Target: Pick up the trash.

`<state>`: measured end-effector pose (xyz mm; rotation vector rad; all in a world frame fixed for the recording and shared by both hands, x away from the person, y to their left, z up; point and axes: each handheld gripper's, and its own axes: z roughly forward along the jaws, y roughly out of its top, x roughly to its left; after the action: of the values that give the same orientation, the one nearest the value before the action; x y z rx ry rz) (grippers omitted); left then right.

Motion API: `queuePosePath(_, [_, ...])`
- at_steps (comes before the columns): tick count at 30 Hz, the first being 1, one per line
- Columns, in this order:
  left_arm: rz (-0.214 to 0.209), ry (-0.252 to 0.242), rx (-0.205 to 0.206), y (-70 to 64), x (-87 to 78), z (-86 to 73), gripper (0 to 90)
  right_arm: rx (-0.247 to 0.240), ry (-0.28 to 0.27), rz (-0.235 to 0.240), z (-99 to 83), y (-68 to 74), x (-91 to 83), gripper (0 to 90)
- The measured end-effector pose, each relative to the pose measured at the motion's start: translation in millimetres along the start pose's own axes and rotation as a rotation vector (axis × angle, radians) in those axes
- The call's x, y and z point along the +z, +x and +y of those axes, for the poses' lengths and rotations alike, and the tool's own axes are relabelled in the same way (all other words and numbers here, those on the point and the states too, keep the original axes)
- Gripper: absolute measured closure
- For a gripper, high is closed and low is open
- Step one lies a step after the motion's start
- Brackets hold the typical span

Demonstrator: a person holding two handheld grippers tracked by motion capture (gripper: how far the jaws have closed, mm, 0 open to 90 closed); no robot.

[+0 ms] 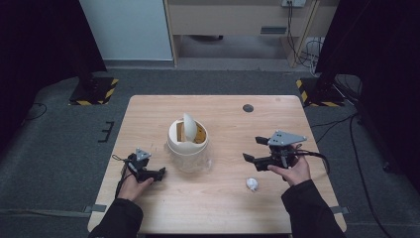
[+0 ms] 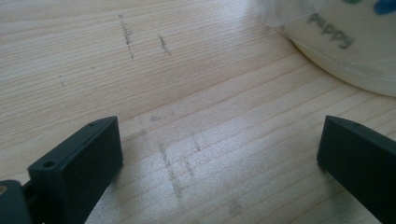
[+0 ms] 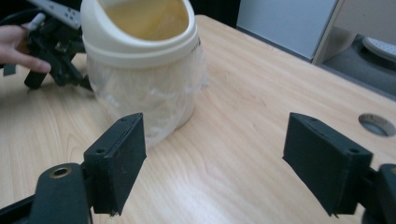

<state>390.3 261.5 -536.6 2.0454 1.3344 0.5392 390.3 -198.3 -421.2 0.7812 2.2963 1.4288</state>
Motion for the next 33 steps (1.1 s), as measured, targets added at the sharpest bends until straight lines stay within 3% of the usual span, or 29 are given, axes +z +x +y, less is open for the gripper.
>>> queuePosePath(8, [0.0, 0.0, 0.0, -0.1, 0.0, 0.0, 0.0, 0.044, 0.053, -0.018, -37.9, -4.8, -13.9, 21.1])
queuePosePath(16, [0.0, 0.0, 0.0, -0.2, -0.1, -0.1, 0.0, 0.056, 0.129, -0.03, -61.5, -8.4, -11.4, 22.6])
queuePosePath(23, [0.0, 0.0, 0.0, -0.2, -0.1, -0.1, 0.0, 0.05, 0.176, 0.003, -68.9, -5.1, -4.5, 26.6])
queuePosePath(33, [0.001, -0.001, 0.0, -0.4, -0.1, -0.1, 0.0, 0.034, 0.291, 0.078, -82.1, 4.3, 10.9, 31.2])
